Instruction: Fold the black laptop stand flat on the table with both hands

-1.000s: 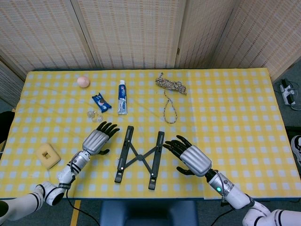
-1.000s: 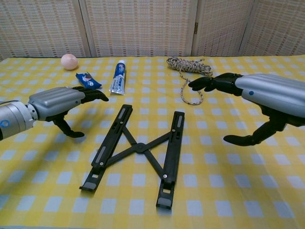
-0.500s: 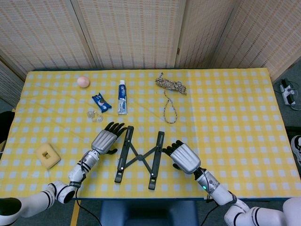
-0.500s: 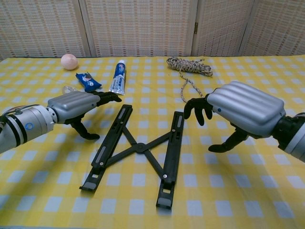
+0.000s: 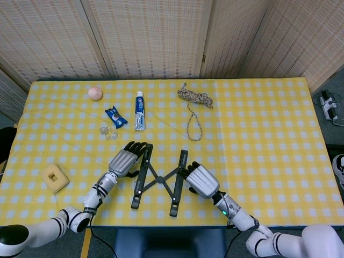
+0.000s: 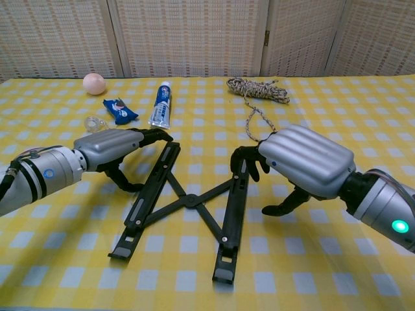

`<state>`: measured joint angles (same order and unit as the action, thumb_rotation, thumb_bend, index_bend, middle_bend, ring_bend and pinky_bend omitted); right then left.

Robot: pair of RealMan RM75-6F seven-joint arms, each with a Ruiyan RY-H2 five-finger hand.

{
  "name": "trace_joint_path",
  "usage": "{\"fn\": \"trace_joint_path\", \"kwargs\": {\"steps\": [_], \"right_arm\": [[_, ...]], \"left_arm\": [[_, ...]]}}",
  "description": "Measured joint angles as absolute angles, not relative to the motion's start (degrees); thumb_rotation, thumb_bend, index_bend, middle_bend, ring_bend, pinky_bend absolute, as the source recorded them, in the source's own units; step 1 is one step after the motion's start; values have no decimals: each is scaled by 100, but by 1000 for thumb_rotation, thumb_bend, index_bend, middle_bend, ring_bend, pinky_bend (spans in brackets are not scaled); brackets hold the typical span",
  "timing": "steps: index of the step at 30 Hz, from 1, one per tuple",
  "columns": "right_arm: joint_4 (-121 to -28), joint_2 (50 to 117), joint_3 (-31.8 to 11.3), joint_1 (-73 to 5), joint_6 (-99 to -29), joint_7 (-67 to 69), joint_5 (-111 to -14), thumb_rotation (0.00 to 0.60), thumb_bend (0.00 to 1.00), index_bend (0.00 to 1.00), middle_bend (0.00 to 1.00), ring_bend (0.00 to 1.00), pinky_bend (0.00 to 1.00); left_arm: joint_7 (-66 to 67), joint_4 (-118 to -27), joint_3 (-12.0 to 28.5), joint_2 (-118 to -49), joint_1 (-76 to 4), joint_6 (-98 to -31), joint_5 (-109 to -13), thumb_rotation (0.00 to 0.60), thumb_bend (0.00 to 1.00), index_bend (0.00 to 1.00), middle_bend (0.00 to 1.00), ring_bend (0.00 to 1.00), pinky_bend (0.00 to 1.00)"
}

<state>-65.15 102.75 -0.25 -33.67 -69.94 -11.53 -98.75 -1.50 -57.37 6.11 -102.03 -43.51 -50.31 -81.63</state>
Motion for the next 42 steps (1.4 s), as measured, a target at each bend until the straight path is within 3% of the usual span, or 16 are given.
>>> {"fn": "trace_joint_path", "kwargs": {"steps": [42], "right_arm": [[-4259, 11544, 240, -3739, -7616, -733, -10393, 600, 155, 373, 544, 499, 434]], "left_arm": [[-656, -5876, 561, -10218, -4320, -4834, -7905, 600, 236, 68, 41, 0, 0]]}}
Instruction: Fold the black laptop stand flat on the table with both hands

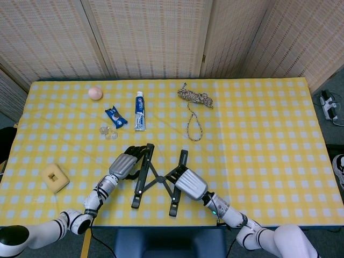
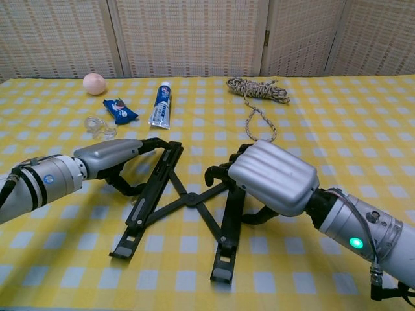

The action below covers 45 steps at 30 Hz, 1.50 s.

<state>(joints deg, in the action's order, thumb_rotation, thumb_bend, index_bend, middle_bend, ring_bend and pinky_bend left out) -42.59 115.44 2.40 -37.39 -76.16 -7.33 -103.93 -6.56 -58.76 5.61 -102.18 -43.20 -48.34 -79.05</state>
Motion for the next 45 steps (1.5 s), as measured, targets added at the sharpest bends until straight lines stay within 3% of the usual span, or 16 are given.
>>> {"fn": "trace_joint_path", "kwargs": {"steps": [42, 45], "right_arm": [[-2867, 12454, 348, -4065, -8064, -332, -10407, 600, 156, 373, 545, 505, 434], [-2887, 12412, 372, -4060, -8102, -320, -10413, 600, 156, 359, 511, 499, 434]], "left_arm": [[-663, -6355, 548, -10170, -4350, -4755, -7851, 600, 236, 66, 41, 0, 0], [-634, -6350, 566, -10144, -4329, -4786, -7813, 600, 236, 61, 38, 0, 0]]}}
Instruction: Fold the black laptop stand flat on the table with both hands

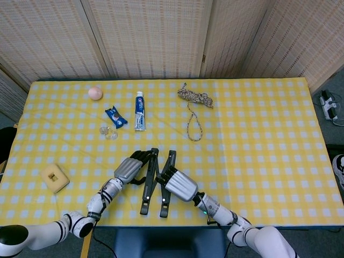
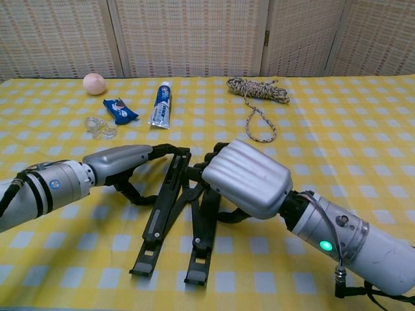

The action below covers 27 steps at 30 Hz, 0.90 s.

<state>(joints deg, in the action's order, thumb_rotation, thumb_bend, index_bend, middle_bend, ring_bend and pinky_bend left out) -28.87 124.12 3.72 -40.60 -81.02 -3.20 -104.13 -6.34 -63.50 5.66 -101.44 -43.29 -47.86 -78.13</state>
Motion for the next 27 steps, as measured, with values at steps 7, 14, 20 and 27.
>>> {"fn": "trace_joint_path", "kwargs": {"steps": [7, 14, 20, 27], "right_arm": [[-3525, 11976, 393, -4112, -8092, -335, -10415, 600, 155, 214, 345, 379, 434], [-5428, 10928, 339, -4416, -7318, -621, -10272, 600, 155, 45, 176, 218, 206], [-7446, 9793, 134, -4908, -5543, -1121, -9622, 600, 154, 0, 43, 76, 37], [-8372, 9007, -242, -5702, -3716, -2107, -8562, 600, 155, 0, 38, 71, 36]], "left_arm": [[-639, -6633, 604, -9839, -4208, -4990, -7789, 600, 237, 52, 31, 0, 0], [-669, -7177, 635, -9302, -4022, -5292, -7806, 600, 237, 49, 28, 0, 0], [-697, -7423, 596, -8961, -3858, -5480, -7851, 600, 237, 49, 16, 0, 0], [-857, -7485, 577, -8789, -3747, -5535, -7822, 600, 237, 49, 15, 0, 0]]}}
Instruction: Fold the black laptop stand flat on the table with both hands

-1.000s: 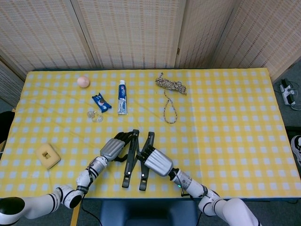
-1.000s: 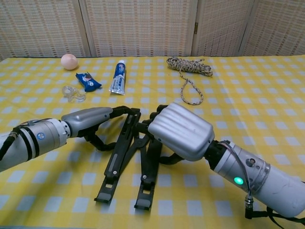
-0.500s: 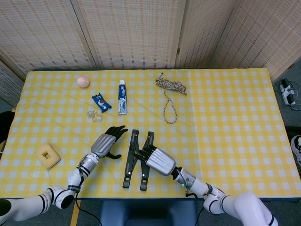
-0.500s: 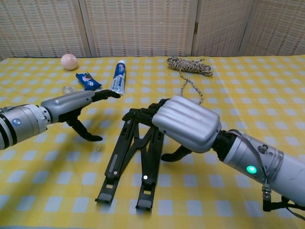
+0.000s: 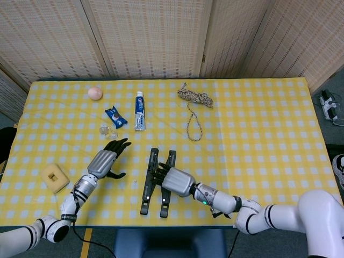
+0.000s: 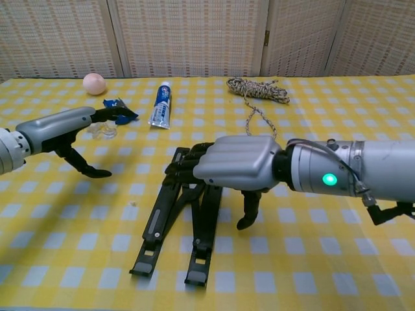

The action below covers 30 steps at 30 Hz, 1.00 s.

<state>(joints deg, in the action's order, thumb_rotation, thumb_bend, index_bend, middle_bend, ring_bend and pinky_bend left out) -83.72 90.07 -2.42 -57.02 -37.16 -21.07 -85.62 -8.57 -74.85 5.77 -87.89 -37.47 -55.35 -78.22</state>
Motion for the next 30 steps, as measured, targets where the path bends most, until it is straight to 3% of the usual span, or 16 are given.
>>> {"fn": "trace_joint_path", "kwargs": {"steps": [7, 21, 27, 30], "right_arm": [[-8260, 9076, -434, -6223, -3047, -2612, -8037, 600, 155, 0, 40, 72, 36], [-7866, 9388, -335, -6569, -2748, -2973, -7611, 600, 155, 0, 46, 65, 36], [-7704, 9498, -281, -6672, -2728, -3005, -7562, 600, 155, 15, 133, 83, 36], [-7671, 9514, -277, -6690, -2749, -2937, -7572, 600, 155, 115, 211, 109, 36]], "left_arm": [[-979, -7480, 574, -8701, -3676, -5608, -7845, 600, 237, 49, 14, 0, 0], [-1183, -7324, 566, -8708, -3625, -5570, -7836, 600, 237, 48, 10, 0, 0], [-1257, -7270, 575, -8718, -3609, -5564, -7834, 600, 237, 49, 10, 0, 0], [-1285, -7244, 574, -8725, -3604, -5560, -7841, 600, 237, 49, 10, 0, 0]]}}
